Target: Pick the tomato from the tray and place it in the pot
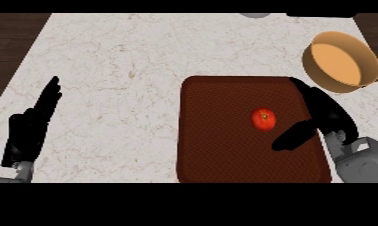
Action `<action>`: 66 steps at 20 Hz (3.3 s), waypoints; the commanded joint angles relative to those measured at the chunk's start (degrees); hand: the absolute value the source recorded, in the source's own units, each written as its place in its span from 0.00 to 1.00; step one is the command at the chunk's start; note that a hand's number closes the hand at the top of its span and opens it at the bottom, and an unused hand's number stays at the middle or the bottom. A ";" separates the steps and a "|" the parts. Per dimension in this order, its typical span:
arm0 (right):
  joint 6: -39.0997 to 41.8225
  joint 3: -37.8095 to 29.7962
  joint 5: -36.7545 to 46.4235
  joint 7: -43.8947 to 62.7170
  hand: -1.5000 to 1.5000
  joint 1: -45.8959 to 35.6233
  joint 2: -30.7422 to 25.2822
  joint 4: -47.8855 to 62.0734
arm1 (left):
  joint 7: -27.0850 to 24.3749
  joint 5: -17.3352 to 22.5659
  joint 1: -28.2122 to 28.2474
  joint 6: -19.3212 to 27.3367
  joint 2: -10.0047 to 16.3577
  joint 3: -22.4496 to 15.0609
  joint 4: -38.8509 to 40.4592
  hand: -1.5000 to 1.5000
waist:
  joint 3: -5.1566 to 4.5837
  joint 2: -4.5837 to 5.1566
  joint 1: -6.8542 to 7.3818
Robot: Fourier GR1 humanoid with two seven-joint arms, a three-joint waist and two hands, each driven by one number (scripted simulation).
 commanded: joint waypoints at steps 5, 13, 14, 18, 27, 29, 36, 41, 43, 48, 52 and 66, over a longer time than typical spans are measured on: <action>8.32 0.45 -1.25 5.68 0.00 -12.16 8.58 14.95 | 3.50 -2.12 0.64 1.15 -1.66 0.50 -3.51 0.50 | 0.08 -0.09 -0.42; 10.31 1.85 2.38 8.00 0.00 -9.53 11.08 14.80 | 0.39 -2.66 2.10 -1.56 -2.83 3.30 -0.56 0.50 | 0.06 -0.27 -1.41; 11.21 1.04 1.57 7.28 0.00 -14.03 12.74 20.87 | 5.46 -2.43 2.38 -1.04 -2.01 2.25 -6.71 0.50 | 0.09 -0.22 -0.76; 9.82 0.96 4.81 1.84 0.00 -11.65 14.74 26.58 | -0.41 -3.06 0.24 -3.40 -3.67 4.30 1.43 0.50 | 0.07 -0.12 -1.18; 11.57 -2.34 10.29 0.78 0.00 -11.51 18.64 30.86 | 2.90 -5.22 0.18 -6.00 -4.07 7.25 -0.60 0.50 | 0.08 -0.22 -1.36; 11.79 -2.38 11.82 0.26 0.00 -10.76 19.72 31.20 | 0.48 -7.42 0.46 -4.80 -6.64 6.32 1.14 0.50 | 0.07 -0.21 -1.45; 11.55 -6.33 16.05 -2.81 0.00 -8.71 22.99 33.70 | 1.45 -9.18 3.00 -6.90 -8.06 9.22 -1.98 0.50 | 0.08 -0.24 -1.39; 15.57 -5.61 17.43 -10.93 1.00 -7.64 20.32 33.01 | 3.54 -10.69 1.76 -6.74 -9.31 8.70 -2.84 0.50 | 0.08 -0.26 -1.53; 13.28 -6.42 20.23 -13.09 1.00 -10.82 23.00 39.85 | 0.92 -10.11 3.86 -8.09 -9.18 10.40 -3.05 0.50 | 0.08 -0.18 -1.19; 15.23 -7.07 21.36 -10.75 1.00 -10.94 23.69 32.66 | 2.20 -12.36 1.03 -7.12 -11.77 9.49 -0.54 0.50 | 0.07 -0.26 -1.53; 17.35 -6.27 22.16 -22.02 1.00 -18.59 20.27 34.01 | 2.79 -11.01 1.83 -8.85 -9.79 10.50 -2.63 0.50 | 0.11 -0.19 -0.71; 11.06 -4.73 37.48 -16.75 1.00 -27.10 17.78 23.98 | -0.14 -10.82 4.94 -11.11 -10.09 13.29 -1.89 0.50 | 0.02 -0.71 -1.48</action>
